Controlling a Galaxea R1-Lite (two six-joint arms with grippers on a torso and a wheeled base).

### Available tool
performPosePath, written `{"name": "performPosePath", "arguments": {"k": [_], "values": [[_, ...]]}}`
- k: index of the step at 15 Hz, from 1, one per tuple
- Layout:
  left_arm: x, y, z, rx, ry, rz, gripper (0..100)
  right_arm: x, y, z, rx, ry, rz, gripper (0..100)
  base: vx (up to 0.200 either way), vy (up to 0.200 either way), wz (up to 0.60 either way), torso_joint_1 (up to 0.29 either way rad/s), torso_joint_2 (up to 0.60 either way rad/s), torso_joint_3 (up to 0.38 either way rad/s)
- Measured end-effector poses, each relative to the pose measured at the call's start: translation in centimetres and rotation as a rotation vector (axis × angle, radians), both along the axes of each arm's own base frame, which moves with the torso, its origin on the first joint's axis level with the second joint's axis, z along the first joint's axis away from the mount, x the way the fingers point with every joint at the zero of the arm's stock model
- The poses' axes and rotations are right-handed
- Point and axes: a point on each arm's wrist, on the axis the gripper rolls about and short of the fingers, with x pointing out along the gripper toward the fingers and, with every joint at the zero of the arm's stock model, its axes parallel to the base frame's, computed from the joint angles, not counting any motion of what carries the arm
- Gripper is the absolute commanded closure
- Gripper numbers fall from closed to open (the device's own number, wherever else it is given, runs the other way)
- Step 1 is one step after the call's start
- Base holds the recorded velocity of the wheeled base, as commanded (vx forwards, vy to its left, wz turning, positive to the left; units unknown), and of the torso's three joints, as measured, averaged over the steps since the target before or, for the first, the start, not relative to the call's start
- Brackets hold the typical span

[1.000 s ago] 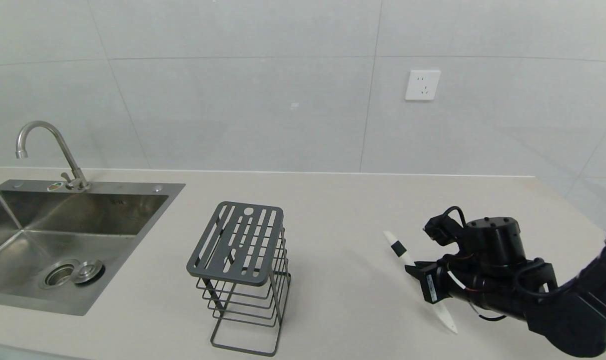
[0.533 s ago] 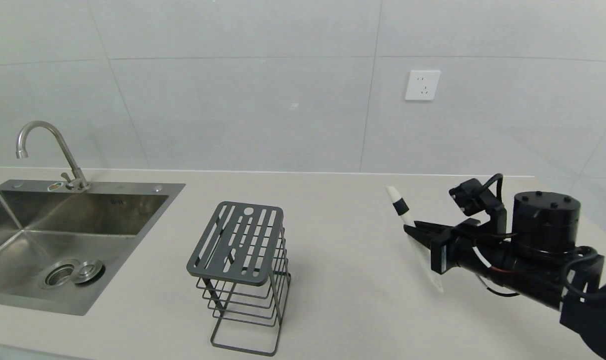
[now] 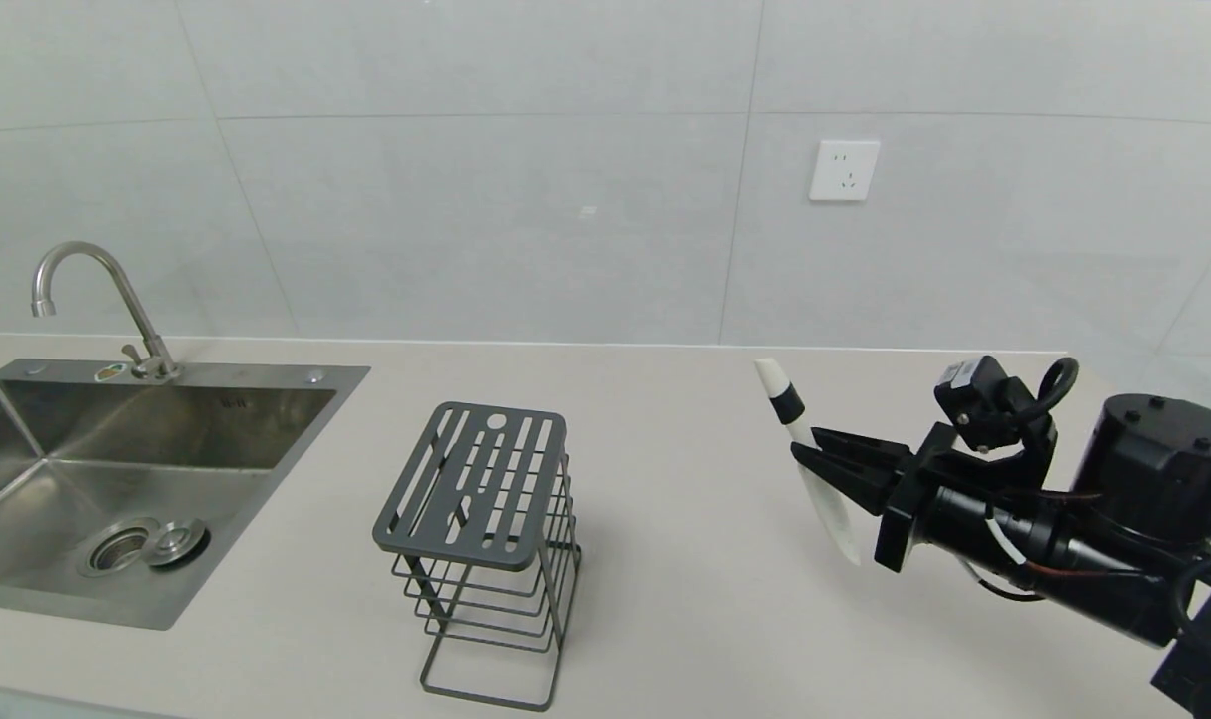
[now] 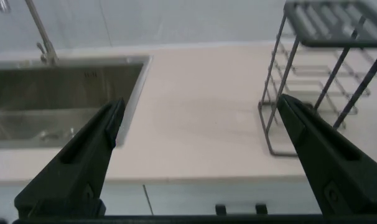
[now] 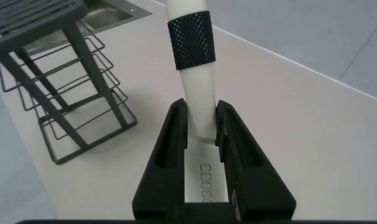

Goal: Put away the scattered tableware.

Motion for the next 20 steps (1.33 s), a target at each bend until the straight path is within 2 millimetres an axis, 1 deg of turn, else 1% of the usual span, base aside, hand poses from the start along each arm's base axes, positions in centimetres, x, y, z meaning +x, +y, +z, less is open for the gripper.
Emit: {"name": "performPosePath", "arguments": {"k": [1,4,6,8,10,11,12,13,14,15,17,18,20], "values": [[-0.3,0.0,1.1,-0.009,-0.107,-0.008,0,-0.1,0.1,0.0,0.000,-0.001,0.014,100,0.000,0.000,0.00,0.000,0.00,0.000],[-0.3,-0.2,0.9,-0.039,-0.083,-0.087,0,-0.4,0.6,0.1,0.007,-0.015,0.050,100,0.000,0.000,0.00,0.000,0.00,0.000],[-0.6,-0.4,1.4,-0.101,-0.064,-0.240,0,-0.8,1.3,0.5,0.029,-0.054,0.104,100,0.000,0.000,0.00,0.000,0.00,0.000],[-1.0,-0.7,2.1,-0.218,-0.043,-0.391,0,-1.3,1.8,0.7,0.040,-0.072,0.145,100,0.000,0.000,0.00,0.000,0.00,0.000],[-1.6,-0.8,3.3,-0.252,-0.028,-0.479,0,-1.6,2.1,0.6,0.039,-0.068,0.164,100,0.000,0.000,0.00,0.000,0.00,0.000],[-1.9,-0.8,4.2,-0.243,-0.031,-0.517,0,-1.8,2.4,0.5,0.039,-0.068,0.186,100,0.000,0.000,0.00,0.000,0.00,0.000],[-2.0,-0.9,5.6,-0.227,-0.023,-0.568,0,-2.0,2.5,0.7,0.040,-0.083,0.210,100,0.000,0.000,0.00,0.000,0.00,0.000],[-2.0,-1.0,6.3,-0.219,-0.015,-0.594,0,-2.2,2.7,0.8,0.039,-0.101,0.229,100,0.000,0.000,0.00,0.000,0.00,0.000],[-1.5,-1.1,8.0,-0.199,0.008,-0.654,0,-2.2,2.7,0.8,0.039,-0.103,0.238,100,0.000,0.000,0.00,0.000,0.00,0.000],[-0.9,-1.2,9.3,-0.184,0.025,-0.695,0,-2.3,2.8,0.8,0.040,-0.105,0.241,100,0.000,0.000,0.00,0.000,0.00,0.000],[0.4,-1.3,10.9,-0.146,0.041,-0.736,0,-2.3,2.8,0.9,0.041,-0.108,0.245,100,0.000,0.000,0.00,0.000,0.00,0.000],[2.0,-1.4,11.8,-0.090,0.054,-0.749,0,-2.3,2.8,1.1,0.047,-0.118,0.259,100,0.000,0.000,0.00,0.000,0.00,0.000],[5.0,-1.6,12.9,0.015,0.073,-0.783,0,-2.3,2.9,1.2,0.054,-0.130,0.265,100,0.000,0.000,0.00,0.000,0.00,0.000]]}}
